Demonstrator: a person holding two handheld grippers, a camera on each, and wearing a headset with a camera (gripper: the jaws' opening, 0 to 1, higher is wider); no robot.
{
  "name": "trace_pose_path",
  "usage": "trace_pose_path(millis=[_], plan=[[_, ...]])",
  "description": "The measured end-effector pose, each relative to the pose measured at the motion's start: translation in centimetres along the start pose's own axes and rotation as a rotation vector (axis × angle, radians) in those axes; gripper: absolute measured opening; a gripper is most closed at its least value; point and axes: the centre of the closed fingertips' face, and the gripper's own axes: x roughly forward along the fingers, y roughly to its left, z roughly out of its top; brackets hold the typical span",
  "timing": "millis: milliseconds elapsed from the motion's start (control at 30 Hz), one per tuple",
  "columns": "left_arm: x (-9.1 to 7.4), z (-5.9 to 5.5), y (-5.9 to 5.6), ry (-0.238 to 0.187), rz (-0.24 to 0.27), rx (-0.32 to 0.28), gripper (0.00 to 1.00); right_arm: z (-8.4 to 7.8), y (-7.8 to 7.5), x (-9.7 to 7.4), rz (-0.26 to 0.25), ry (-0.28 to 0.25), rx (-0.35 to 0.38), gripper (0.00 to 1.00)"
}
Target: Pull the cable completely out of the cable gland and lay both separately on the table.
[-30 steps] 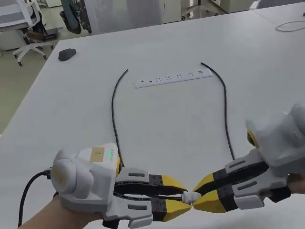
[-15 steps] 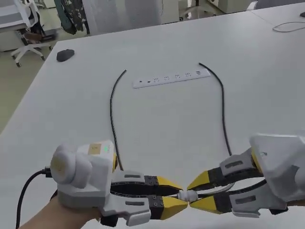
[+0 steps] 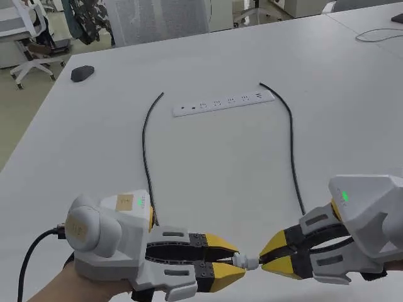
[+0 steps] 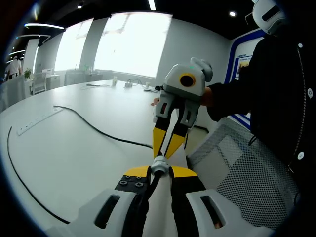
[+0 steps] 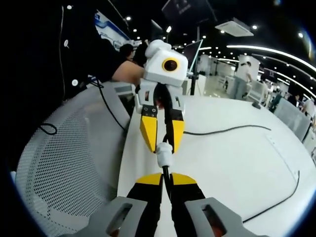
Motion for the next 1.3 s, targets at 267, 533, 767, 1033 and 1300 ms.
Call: trace_pose_path(millis=[267, 533, 767, 1033, 1300], plan=[[-0.9, -0.5, 0.9, -0.003, 0.049, 0.020, 0.15, -2.2, -1.1, -1.5, -0.062, 0.056, 0.050, 0.00], [-1.4, -0.9, 1.3, 0.007, 0.075, 0.011, 0.15, -6.3, -2.4, -4.0, -0.162, 0.169, 0.130, 0.00], [-2.1, -1.5, 1.8, 0.023, 0.099, 0.001, 0.15, -9.6, -3.7, -6.6, -0.260, 0.228, 0.200, 0.00], [-2.4, -1.5, 1.9, 0.028, 0.107, 0.002, 0.15, -13.2, -5.0, -8.6, -0.328, 0.334, 0.226, 0.00], [-2.8, -1.6, 2.1, 0.042, 0.125, 0.002, 0.15, -13.1, -4.8, -8.6, -0.320, 0.343, 0.273, 0.04]])
